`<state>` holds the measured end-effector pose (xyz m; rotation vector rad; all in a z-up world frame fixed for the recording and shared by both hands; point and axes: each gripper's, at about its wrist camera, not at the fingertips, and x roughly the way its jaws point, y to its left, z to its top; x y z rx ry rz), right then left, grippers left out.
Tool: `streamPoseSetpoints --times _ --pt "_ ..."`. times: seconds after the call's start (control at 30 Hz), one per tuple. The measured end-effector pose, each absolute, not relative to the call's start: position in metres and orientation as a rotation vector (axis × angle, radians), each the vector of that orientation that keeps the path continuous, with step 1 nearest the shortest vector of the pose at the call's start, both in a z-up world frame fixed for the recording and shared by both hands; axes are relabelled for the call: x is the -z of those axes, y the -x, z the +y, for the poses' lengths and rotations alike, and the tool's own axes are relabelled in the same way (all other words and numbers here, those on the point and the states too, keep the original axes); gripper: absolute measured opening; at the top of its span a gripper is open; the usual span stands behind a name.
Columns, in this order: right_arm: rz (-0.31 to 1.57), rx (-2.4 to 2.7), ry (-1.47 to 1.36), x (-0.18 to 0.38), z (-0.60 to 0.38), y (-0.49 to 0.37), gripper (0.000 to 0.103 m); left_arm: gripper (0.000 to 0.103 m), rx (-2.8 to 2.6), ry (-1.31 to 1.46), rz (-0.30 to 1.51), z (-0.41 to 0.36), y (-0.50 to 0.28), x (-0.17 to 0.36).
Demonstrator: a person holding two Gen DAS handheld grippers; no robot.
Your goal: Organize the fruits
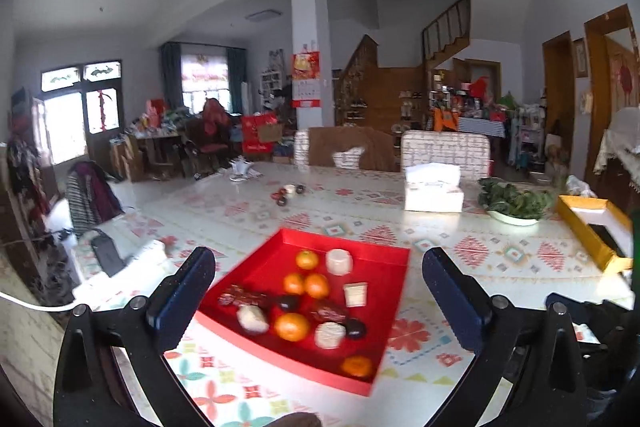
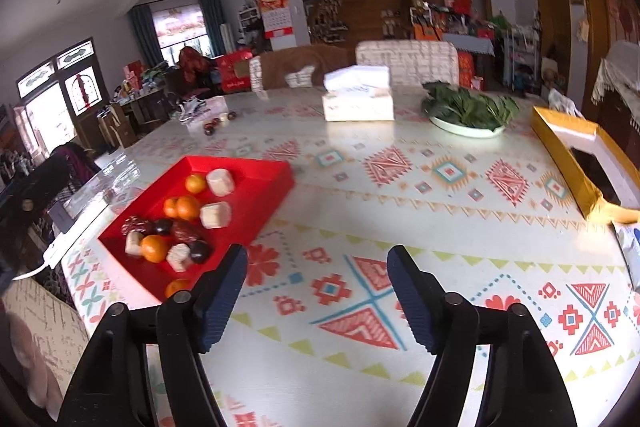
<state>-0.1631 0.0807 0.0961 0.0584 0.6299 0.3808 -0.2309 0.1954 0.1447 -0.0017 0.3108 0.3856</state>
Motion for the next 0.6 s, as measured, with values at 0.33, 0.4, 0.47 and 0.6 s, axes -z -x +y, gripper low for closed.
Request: streamPoseSetpoints --times 0.33,0.4,0.47,0.6 --pt "0.627 -0.430 0.065 -0.091 0.112 0.177 0.082 0.103 -0.404 0.054 0.414 0.214 0.218 -0.128" --pt "0.639 -0.439 0.075 -0.088 0.115 0.177 0.082 0.103 -0.403 0.063 0.445 0.216 0.214 -0.122" --pt "0.650 -0.446 0.084 -0.085 0.119 0.176 0.083 0.103 -0.394 0.077 0.475 0.218 0.210 -0.116" --pt "0.665 -0.455 0.103 -0.079 0.126 0.176 0.083 0.103 -0.393 0.096 0.530 0.224 0.200 -0.106"
